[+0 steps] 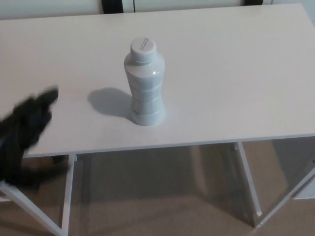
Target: The robot picks up a bottle from a person using its left hand and walk towards the table in frontand put the bottle on the table.
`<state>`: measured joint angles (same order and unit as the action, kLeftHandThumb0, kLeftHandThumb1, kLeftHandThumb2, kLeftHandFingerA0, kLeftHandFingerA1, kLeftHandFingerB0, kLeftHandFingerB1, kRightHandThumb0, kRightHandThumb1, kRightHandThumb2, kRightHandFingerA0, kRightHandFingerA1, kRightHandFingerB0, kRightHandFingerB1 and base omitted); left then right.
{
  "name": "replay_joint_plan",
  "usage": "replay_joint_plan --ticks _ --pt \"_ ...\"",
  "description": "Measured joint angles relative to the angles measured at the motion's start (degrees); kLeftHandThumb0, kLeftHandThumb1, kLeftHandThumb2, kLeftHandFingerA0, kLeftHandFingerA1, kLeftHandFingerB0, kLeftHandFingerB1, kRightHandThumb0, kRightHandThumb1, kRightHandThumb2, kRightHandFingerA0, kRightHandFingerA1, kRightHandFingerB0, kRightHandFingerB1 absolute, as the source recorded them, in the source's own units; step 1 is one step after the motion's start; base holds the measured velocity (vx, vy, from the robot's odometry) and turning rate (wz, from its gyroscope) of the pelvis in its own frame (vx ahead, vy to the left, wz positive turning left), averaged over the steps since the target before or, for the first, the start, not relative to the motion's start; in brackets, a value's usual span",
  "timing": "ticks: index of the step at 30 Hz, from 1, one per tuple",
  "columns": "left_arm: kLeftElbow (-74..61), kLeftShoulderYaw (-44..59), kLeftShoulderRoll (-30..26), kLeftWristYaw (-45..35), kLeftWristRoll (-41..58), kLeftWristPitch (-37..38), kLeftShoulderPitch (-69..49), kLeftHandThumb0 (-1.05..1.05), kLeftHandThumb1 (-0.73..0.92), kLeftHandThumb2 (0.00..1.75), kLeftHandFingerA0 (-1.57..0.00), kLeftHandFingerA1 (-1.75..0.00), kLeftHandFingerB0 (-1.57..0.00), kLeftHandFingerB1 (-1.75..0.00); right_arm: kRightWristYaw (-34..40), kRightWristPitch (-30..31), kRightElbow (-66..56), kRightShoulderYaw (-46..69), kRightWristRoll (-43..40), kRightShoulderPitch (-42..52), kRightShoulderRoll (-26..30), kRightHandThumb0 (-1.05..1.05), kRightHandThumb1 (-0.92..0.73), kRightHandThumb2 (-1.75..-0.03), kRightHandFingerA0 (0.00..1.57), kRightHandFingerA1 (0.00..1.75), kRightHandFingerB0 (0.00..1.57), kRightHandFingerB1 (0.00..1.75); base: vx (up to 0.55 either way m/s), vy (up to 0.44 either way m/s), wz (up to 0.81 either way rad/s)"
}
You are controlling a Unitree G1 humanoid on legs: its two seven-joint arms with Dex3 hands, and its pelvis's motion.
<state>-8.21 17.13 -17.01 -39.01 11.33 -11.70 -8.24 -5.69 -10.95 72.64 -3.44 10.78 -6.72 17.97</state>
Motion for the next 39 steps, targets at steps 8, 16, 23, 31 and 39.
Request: replay_joint_plan --ticks 8,16,23,31,39 --pt "-10.2 2.9 0.3 -5.3 3.6 2.2 -21.0 -0.33 0.03 0.74 -0.01 -0.49 0.0 -0.47 0.0 0.0 0.0 0.3 -0.1 1.9 0.0 -0.4 -0.65 -0.59 0.69 0.48 0.52 0.4 0.0 0.0 0.0" --pt "-14.3 5.5 -4.4 -14.1 8.0 3.7 -31.6 -0.6 0.36 0.7 -0.31 -0.48 -0.24 -0.4 0.0 0.0 0.0 0.7 -0.1 2.2 0.0 -0.4 -0.64 -0.6 0.69 0.48 0.53 0.4 0.0 0.0 0.0" --pt "-10.0 5.4 -7.8 -17.8 8.0 7.2 -32.3 -0.39 0.44 0.59 -0.17 -0.38 -0.17 -0.31 -0.1 0.0 0.0 1.8 -0.1 2.3 0.1 -0.38 -0.65 -0.6 0.71 0.48 0.53 0.4 0.0 0.0 0.0" --pt "5.1 2.1 -7.1 -9.8 0.6 12.2 -27.4 -0.54 0.35 0.7 0.0 -0.07 -0.08 -0.18 -0.1 0.0 0.0 2.2 -0.1 2.2 0.1 -0.38 -0.64 -0.59 0.71 0.48 0.55 0.41 0.0 0.0 0.0" --pt "19.2 -3.2 -8.4 -1.1 -7.1 13.6 -21.0 -0.52 0.41 0.62 -0.09 -0.35 -0.1 -0.29 -0.1 0.2 -0.1 2.3 -0.1 1.3 0.3 -0.4 -0.66 -0.59 0.71 0.47 0.54 0.4 0.0 0.0 0.0"
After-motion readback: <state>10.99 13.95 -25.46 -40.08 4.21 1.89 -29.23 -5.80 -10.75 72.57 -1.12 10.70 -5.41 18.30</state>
